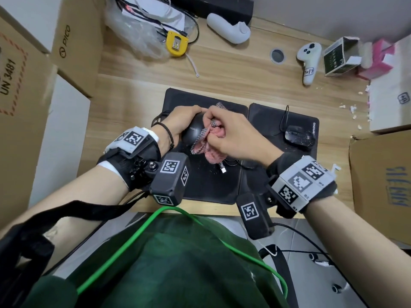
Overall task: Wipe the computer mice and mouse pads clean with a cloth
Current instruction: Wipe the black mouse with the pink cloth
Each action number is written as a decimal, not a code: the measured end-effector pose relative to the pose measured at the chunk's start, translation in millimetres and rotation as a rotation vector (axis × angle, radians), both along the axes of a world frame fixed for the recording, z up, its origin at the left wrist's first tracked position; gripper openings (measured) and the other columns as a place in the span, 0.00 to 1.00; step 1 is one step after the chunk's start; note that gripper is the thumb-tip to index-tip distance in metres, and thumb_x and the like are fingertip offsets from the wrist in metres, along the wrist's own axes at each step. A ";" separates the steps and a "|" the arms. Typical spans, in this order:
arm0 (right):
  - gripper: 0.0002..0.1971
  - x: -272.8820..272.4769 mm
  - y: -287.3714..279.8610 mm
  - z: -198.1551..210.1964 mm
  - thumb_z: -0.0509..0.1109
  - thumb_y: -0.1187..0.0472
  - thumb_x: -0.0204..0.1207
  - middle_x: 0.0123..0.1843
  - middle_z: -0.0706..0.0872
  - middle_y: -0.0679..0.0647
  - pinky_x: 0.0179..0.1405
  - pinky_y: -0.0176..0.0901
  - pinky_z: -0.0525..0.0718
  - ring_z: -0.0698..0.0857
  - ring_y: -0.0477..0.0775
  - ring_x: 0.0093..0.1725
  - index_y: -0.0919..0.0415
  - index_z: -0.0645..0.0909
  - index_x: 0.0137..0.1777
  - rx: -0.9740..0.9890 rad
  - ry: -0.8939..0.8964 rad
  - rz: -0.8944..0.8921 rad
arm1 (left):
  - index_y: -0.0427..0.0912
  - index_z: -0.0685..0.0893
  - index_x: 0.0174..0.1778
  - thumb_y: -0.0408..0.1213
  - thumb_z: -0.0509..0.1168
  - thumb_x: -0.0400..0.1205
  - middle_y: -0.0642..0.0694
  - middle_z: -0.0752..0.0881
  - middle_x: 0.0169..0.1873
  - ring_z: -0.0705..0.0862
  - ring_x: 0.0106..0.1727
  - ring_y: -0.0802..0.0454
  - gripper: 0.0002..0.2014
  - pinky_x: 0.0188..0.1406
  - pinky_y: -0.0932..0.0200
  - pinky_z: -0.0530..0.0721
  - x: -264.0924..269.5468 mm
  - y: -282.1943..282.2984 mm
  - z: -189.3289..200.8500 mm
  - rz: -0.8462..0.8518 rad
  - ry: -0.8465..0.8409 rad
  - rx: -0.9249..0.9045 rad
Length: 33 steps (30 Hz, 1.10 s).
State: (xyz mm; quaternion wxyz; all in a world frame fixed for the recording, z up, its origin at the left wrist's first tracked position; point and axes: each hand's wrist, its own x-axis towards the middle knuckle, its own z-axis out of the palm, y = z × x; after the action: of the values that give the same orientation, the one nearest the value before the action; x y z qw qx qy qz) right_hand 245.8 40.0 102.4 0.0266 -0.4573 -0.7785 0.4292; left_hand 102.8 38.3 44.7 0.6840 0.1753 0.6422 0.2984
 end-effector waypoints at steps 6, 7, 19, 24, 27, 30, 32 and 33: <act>0.10 37.7 27.7 -21.6 0.65 0.69 0.69 0.53 0.88 0.53 0.44 0.33 0.75 0.84 0.54 0.48 0.52 0.76 0.46 -0.022 -0.121 -0.208 | 0.42 0.88 0.60 0.41 0.62 0.83 0.44 0.89 0.50 0.86 0.45 0.50 0.14 0.38 0.63 0.83 12.4 -8.2 1.3 -0.070 -0.148 -0.022; 0.11 43.2 29.2 -24.7 0.64 0.69 0.70 0.54 0.88 0.52 0.46 0.34 0.76 0.84 0.55 0.49 0.52 0.75 0.46 -0.024 -0.136 -0.232 | 0.41 0.87 0.61 0.40 0.64 0.83 0.44 0.89 0.51 0.86 0.45 0.50 0.14 0.39 0.64 0.84 15.0 -8.3 3.0 -0.062 -0.169 -0.005; 0.10 13.8 -0.9 -6.2 0.63 0.71 0.70 0.30 0.75 0.47 0.32 0.30 0.70 0.69 0.44 0.30 0.56 0.73 0.46 -0.068 0.024 -0.029 | 0.42 0.88 0.58 0.38 0.65 0.82 0.48 0.87 0.40 0.84 0.33 0.54 0.12 0.24 0.71 0.80 12.7 3.4 0.2 0.229 0.025 0.021; 0.09 33.4 23.0 -18.3 0.64 0.68 0.69 0.43 0.85 0.51 0.41 0.36 0.77 0.80 0.47 0.39 0.55 0.75 0.46 -0.033 -0.069 -0.264 | 0.46 0.88 0.60 0.42 0.64 0.83 0.47 0.90 0.51 0.86 0.44 0.53 0.13 0.34 0.67 0.82 14.6 -0.5 9.4 -0.004 -0.045 0.032; 0.11 45.2 32.0 -27.3 0.65 0.68 0.69 0.54 0.86 0.58 0.48 0.41 0.80 0.82 0.56 0.45 0.50 0.74 0.45 -0.061 -0.081 -0.352 | 0.44 0.89 0.59 0.42 0.66 0.81 0.46 0.91 0.49 0.87 0.40 0.55 0.13 0.33 0.68 0.83 16.7 4.7 16.3 -0.036 -0.082 0.081; 0.12 46.5 32.8 -30.5 0.66 0.67 0.70 0.55 0.86 0.58 0.44 0.38 0.78 0.80 0.51 0.42 0.47 0.73 0.41 -0.083 -0.056 -0.389 | 0.45 0.89 0.58 0.42 0.66 0.81 0.49 0.91 0.50 0.86 0.40 0.57 0.13 0.30 0.70 0.81 17.4 10.5 15.9 -0.021 -0.053 0.110; 0.13 42.3 31.8 -29.9 0.66 0.66 0.69 0.55 0.87 0.58 0.51 0.45 0.83 0.83 0.54 0.45 0.43 0.73 0.39 -0.111 -0.014 -0.431 | 0.47 0.89 0.58 0.43 0.65 0.82 0.51 0.90 0.51 0.86 0.44 0.56 0.12 0.32 0.68 0.81 14.8 10.8 10.0 0.008 -0.041 0.104; 0.13 38.8 30.0 -28.4 0.67 0.64 0.68 0.54 0.87 0.57 0.54 0.52 0.85 0.85 0.56 0.46 0.42 0.73 0.38 -0.130 0.007 -0.447 | 0.48 0.88 0.58 0.43 0.64 0.82 0.52 0.90 0.50 0.86 0.44 0.56 0.12 0.32 0.68 0.82 13.5 9.7 6.5 0.026 -0.040 0.083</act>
State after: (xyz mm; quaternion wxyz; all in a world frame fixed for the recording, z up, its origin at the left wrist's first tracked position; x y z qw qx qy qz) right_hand 284.6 70.0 73.9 0.0942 -0.6177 -0.6282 0.4635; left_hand 116.3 47.9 51.2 0.6850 0.1891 0.6177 0.3368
